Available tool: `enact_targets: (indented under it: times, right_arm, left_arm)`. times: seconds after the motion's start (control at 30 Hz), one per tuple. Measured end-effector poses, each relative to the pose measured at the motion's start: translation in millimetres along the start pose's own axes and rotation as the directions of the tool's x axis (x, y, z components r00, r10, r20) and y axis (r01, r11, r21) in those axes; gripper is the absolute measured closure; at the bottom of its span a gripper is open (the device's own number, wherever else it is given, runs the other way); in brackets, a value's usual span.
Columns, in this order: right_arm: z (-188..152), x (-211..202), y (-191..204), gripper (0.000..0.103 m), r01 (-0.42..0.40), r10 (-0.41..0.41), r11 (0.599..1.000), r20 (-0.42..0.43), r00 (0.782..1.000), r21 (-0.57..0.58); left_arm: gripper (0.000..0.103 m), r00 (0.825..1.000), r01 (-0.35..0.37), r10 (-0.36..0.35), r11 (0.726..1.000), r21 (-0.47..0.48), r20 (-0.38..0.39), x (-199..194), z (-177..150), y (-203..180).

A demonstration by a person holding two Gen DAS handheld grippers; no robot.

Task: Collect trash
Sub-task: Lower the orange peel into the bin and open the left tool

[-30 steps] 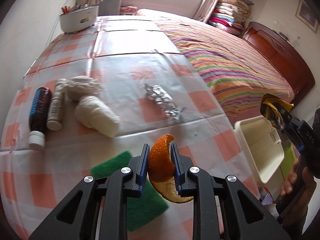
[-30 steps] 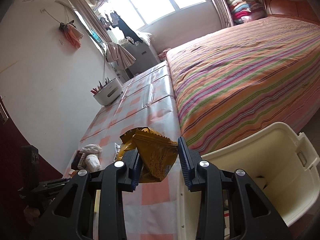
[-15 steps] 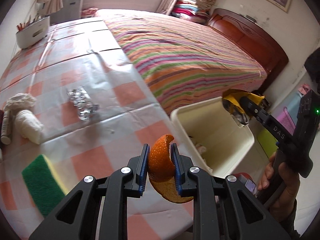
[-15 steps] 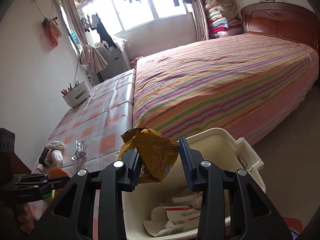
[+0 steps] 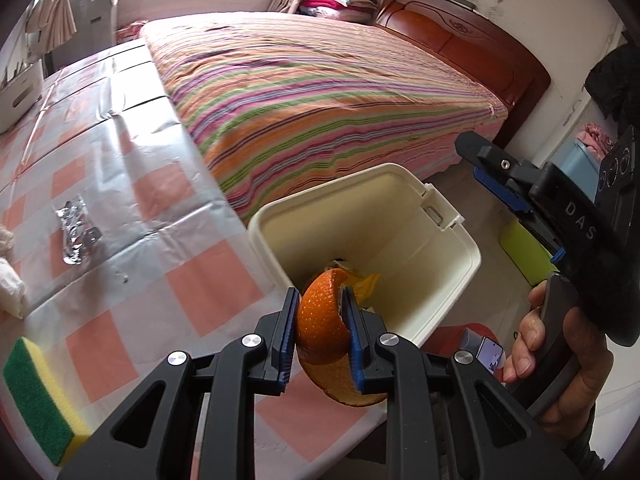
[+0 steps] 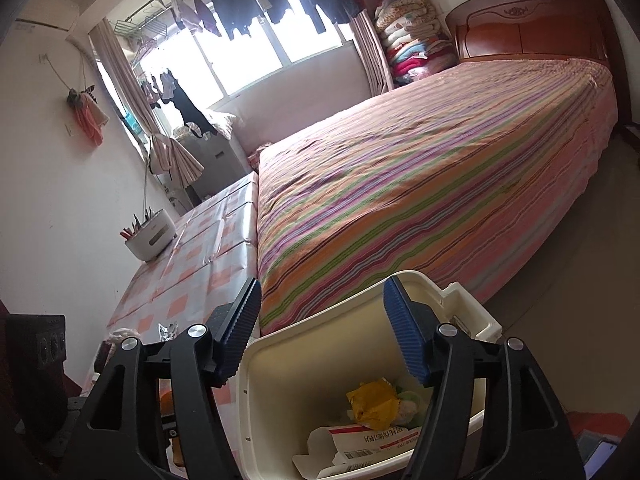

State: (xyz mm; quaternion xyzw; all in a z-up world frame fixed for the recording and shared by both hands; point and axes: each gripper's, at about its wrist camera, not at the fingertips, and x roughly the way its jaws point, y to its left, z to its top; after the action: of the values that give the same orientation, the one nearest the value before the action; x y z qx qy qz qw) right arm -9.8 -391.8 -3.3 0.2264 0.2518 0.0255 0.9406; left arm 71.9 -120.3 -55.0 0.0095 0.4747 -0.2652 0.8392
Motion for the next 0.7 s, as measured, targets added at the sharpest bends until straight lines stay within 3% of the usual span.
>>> enact_targets:
  times: [0.47, 0.57, 0.63, 0.7]
  right_arm:
    - [5.9, -13.0, -23.4, 0.033, 0.000, -0.009, 0.992, 0.073, 0.997, 0.122]
    - [7.1, -15.2, -24.5, 0.033, -0.002, -0.009, 0.991, 0.084, 0.996, 0.133]
    - [6.7, -15.8, -25.0, 0.033, -0.006, -0.006, 0.990, 0.086, 0.996, 0.137]
    - [7.9, -14.7, -25.0, 0.033, -0.010, -0.002, 0.990, 0.086, 0.996, 0.143]
  left_arm:
    - [0.079, 0.999, 0.007, -0.004, 0.997, 0.080, -0.037, 31.0, 12.3, -33.0]
    - [0.063, 0.999, 0.012, -0.008, 0.997, 0.082, -0.043, 36.4, 13.8, -36.9]
    - [0.041, 1.000, -0.002, 0.004, 0.996, 0.086, -0.017, 34.9, 14.7, -39.5]
    - [0.035, 1.000, -0.012, 0.011, 0.996, 0.088, 0.006, 32.1, 15.8, -40.5]
